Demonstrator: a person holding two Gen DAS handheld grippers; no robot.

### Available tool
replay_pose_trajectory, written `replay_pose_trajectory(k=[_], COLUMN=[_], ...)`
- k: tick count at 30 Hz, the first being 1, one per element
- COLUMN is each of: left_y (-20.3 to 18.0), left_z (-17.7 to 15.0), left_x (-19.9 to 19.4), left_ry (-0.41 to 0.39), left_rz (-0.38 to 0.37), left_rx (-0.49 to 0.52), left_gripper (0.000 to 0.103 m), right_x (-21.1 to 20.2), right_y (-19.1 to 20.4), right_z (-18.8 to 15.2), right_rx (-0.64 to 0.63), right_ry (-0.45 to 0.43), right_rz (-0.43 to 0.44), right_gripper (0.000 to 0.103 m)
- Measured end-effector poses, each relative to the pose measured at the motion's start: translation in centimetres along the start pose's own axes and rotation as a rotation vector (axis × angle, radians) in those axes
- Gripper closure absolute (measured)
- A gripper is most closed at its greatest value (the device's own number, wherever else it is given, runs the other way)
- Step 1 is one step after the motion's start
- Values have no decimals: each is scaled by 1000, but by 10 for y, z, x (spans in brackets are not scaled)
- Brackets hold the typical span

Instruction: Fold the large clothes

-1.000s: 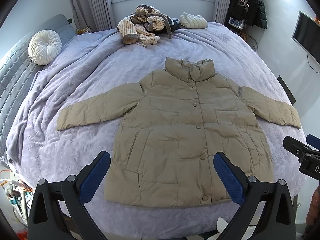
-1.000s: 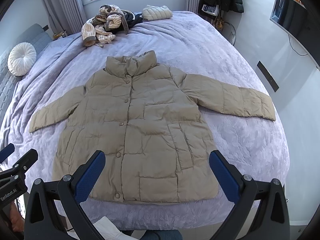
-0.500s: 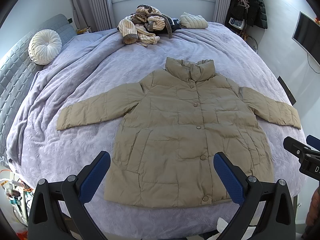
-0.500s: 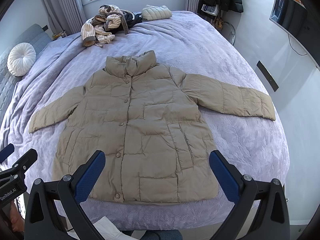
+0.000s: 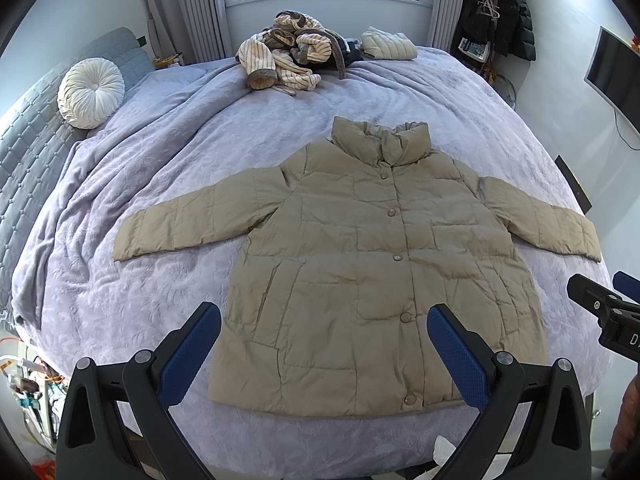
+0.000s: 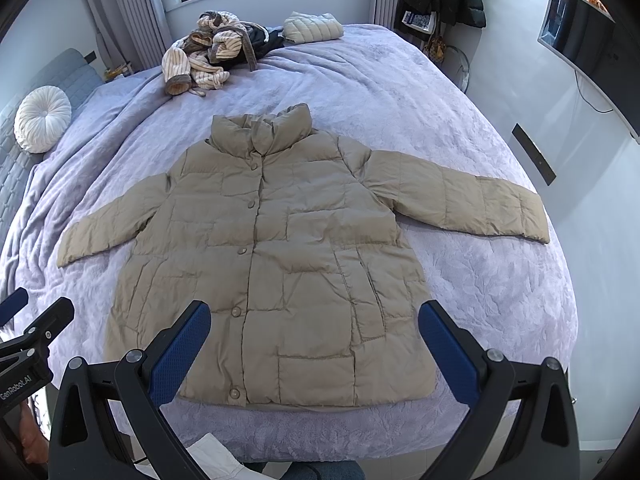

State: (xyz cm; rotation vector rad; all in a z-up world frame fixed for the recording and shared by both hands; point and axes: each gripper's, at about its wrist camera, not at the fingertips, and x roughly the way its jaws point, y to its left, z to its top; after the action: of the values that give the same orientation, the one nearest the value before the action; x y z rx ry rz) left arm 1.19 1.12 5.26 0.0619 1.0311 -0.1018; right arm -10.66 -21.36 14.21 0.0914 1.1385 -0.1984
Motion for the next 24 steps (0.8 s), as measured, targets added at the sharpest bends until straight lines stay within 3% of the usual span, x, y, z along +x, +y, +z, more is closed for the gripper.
replay_pose_trajectory(k=[24], left_y=[2], left_z=[2], left_x=[0], left_ry=[5], left_rz=[-4], left_rx=[-4], left_gripper=[0], right_x=[0], right_y=[1], right_z=[-1], right_rx=[-2], right_ry=[0], right_rz=[-2], right_gripper=[0])
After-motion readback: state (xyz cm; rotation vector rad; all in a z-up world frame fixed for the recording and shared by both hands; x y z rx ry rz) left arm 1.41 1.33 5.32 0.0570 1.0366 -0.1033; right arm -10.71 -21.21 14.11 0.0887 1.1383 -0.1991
